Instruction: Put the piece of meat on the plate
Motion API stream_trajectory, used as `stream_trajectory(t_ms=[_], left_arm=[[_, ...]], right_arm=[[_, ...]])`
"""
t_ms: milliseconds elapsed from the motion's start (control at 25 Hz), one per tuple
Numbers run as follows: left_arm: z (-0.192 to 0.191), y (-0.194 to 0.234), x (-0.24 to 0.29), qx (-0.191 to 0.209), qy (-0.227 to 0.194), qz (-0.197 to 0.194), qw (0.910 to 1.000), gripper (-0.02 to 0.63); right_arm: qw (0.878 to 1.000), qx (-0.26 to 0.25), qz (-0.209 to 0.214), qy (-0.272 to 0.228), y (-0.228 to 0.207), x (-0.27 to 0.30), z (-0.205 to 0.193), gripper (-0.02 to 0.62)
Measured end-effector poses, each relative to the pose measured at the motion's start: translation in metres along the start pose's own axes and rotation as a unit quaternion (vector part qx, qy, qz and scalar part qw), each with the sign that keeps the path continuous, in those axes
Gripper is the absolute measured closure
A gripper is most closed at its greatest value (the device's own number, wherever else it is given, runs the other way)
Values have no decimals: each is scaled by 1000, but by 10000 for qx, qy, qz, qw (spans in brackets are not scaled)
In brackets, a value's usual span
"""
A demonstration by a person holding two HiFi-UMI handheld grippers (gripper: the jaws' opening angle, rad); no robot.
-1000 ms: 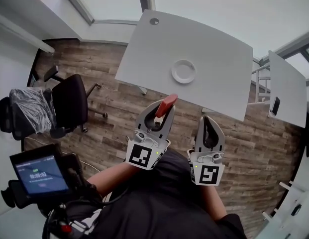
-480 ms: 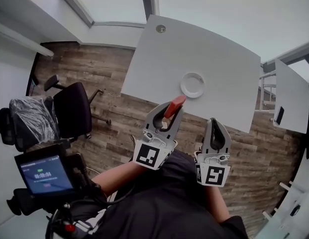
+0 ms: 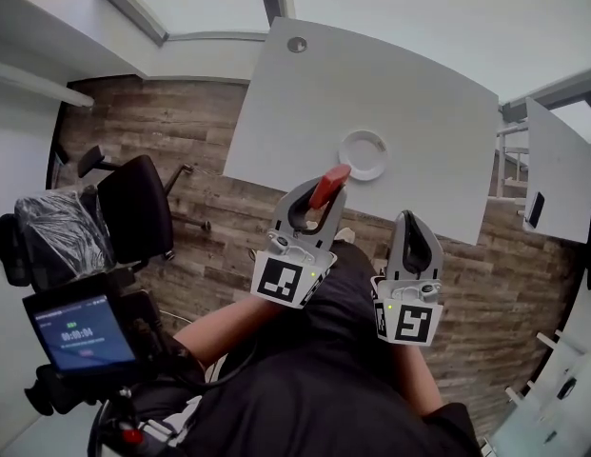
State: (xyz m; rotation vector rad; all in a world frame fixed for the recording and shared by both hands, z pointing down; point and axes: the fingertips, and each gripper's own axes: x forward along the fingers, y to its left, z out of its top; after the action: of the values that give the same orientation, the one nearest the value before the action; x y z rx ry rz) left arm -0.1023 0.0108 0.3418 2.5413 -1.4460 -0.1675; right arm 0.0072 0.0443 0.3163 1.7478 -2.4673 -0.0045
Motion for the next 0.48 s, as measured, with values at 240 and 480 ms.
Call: stream_trajectory(t_ms=[240,480], left_arm=[[-16,3,19,-99,233,143,9996,509],[-34,4,38,-232,498,207,9983,509]], right_arm=[[9998,-30,189,-110,-14,25,9,586],[9984,-50,532,-191,-11,35,9,588]])
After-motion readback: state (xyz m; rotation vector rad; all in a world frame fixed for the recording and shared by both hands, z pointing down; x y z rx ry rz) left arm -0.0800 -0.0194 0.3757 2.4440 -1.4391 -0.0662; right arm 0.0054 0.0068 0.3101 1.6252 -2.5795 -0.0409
